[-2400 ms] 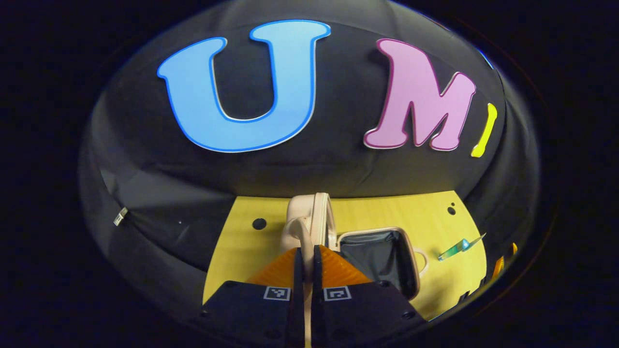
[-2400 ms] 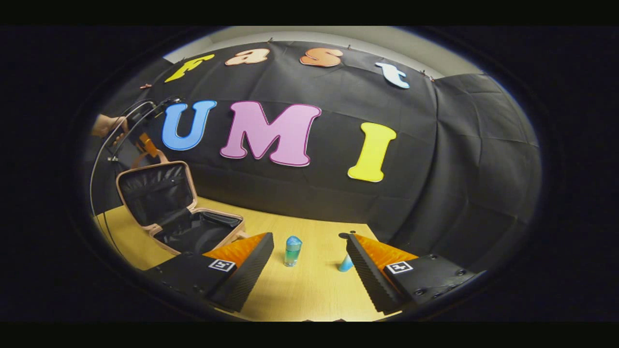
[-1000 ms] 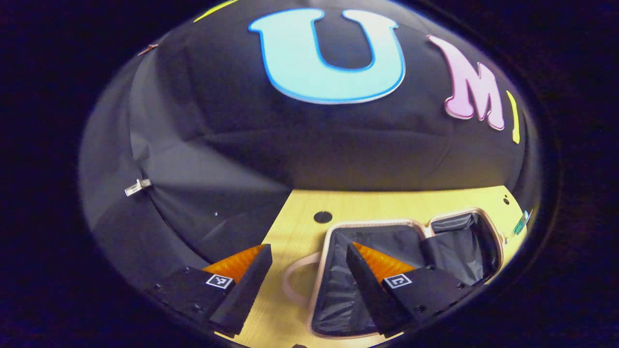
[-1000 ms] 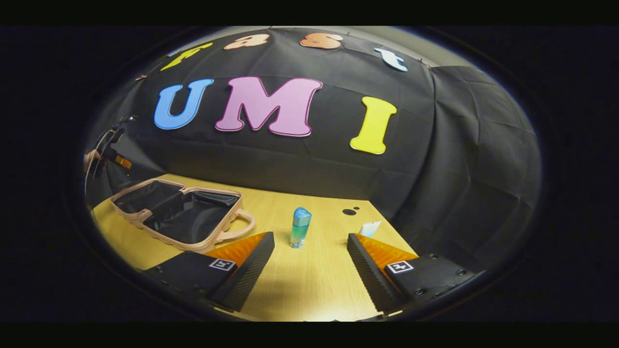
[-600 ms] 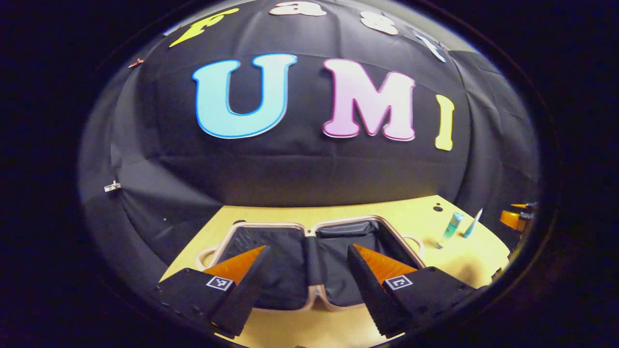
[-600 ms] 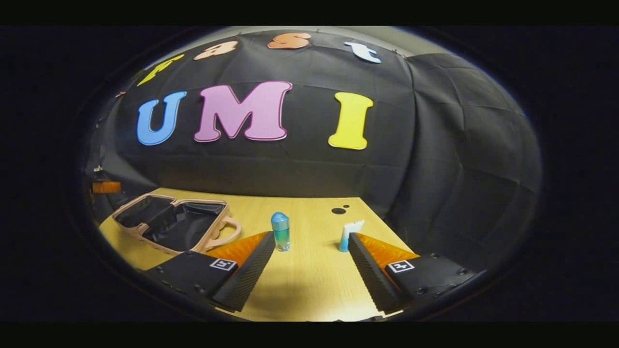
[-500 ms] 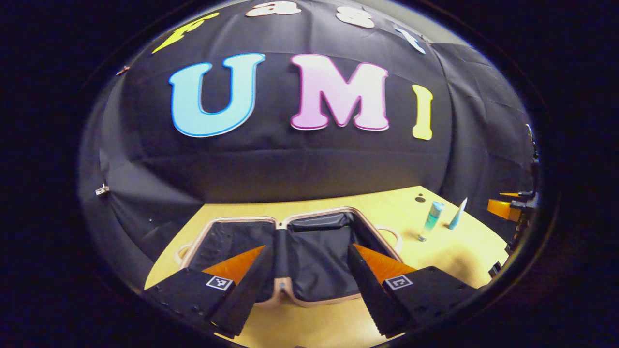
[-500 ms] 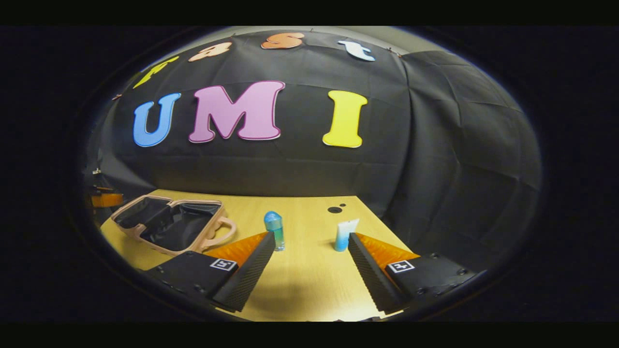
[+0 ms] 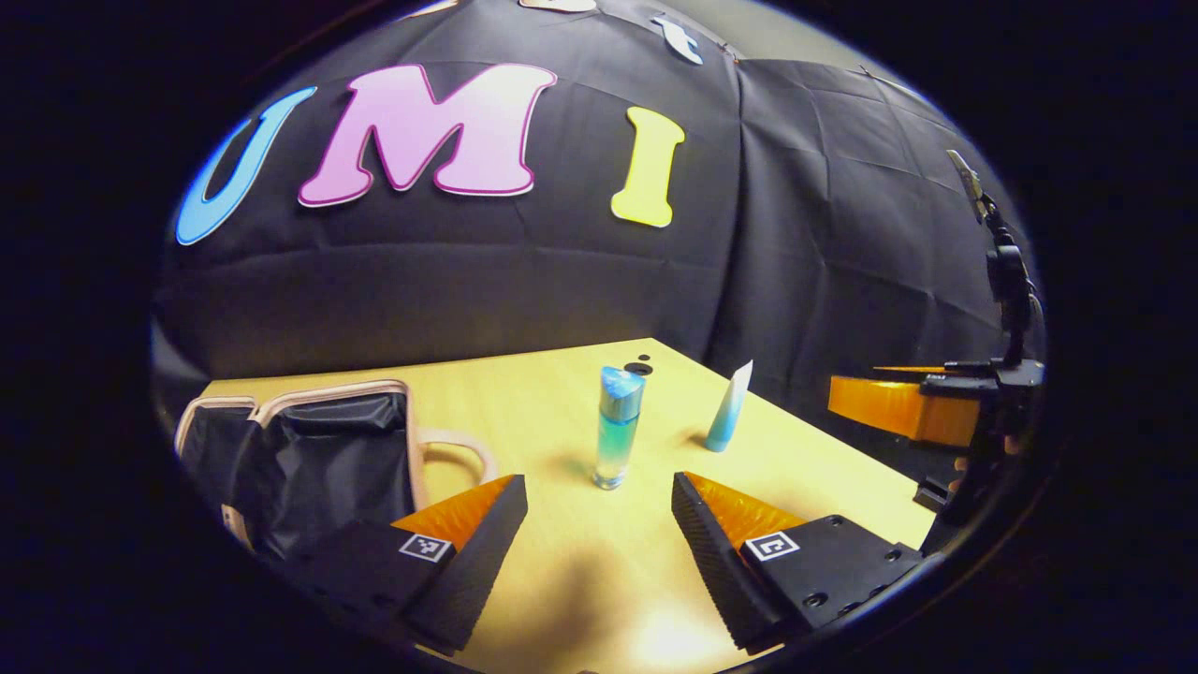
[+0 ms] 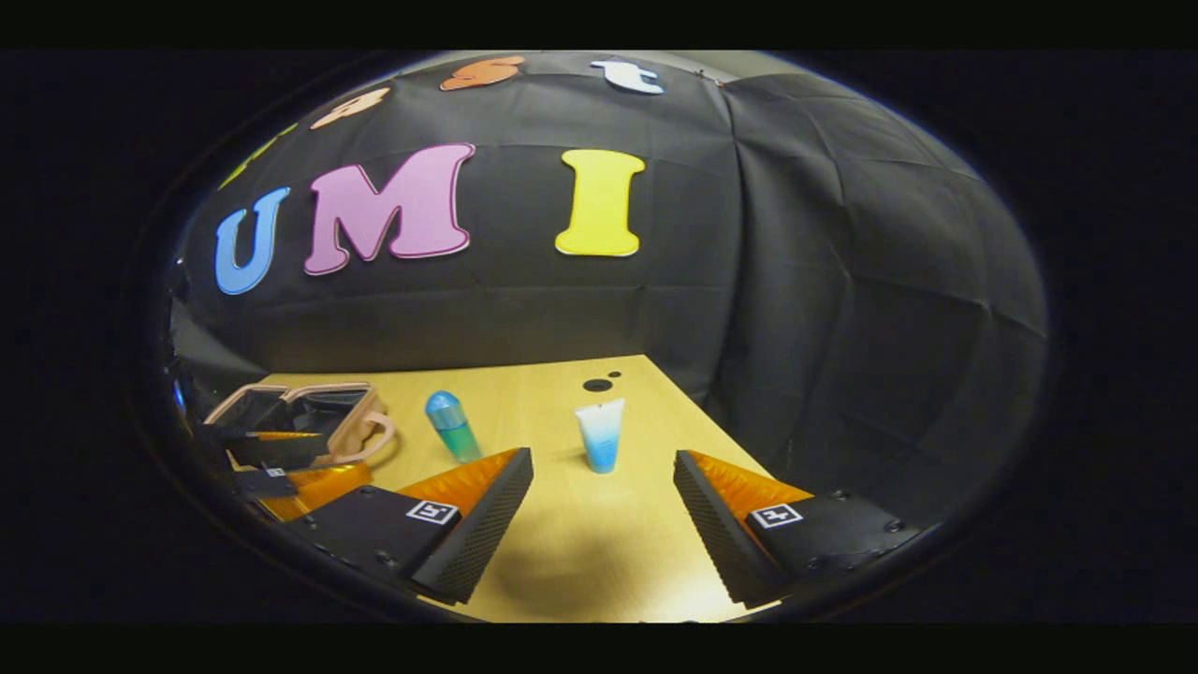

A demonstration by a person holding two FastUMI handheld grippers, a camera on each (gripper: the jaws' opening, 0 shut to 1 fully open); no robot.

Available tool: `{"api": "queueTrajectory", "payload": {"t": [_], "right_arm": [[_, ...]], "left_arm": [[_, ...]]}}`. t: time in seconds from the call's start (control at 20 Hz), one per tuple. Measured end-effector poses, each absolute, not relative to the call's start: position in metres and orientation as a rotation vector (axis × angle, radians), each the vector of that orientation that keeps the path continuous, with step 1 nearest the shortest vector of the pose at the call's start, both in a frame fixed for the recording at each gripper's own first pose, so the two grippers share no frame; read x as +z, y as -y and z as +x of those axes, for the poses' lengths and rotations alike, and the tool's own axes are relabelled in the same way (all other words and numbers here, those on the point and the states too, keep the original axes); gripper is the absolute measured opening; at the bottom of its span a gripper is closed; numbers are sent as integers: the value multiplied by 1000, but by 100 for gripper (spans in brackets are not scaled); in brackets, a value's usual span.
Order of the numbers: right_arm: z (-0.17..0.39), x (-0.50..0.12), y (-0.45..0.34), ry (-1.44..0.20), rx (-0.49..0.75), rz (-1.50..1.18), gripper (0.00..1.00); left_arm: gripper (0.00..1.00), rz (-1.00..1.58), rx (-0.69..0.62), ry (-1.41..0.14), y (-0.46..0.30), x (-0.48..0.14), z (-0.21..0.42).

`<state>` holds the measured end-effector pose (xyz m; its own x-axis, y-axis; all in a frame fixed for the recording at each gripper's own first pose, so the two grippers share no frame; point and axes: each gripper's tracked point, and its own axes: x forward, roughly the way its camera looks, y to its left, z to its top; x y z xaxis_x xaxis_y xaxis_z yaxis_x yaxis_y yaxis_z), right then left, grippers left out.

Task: First open the suitcase, pack the skin care products into it, and then close the suitcase.

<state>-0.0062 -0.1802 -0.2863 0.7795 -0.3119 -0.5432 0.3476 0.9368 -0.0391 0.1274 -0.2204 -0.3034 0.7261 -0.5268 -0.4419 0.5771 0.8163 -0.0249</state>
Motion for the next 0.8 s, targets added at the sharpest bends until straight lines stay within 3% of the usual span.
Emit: {"api": "queueTrajectory", "payload": {"t": [0.35, 0.65, 0.8], "right_arm": [[-11, -336, 206, -659, -398, 100, 97], [28, -380, 205, -690, -376, 124, 97], [50, -395, 209, -680, -383, 150, 97]], "left_arm": [[97, 77, -488, -508, 269, -364, 197], [97, 52, -448, -531, 283, -389, 228], [84, 78, -417, -521, 283, -394, 236]]}}
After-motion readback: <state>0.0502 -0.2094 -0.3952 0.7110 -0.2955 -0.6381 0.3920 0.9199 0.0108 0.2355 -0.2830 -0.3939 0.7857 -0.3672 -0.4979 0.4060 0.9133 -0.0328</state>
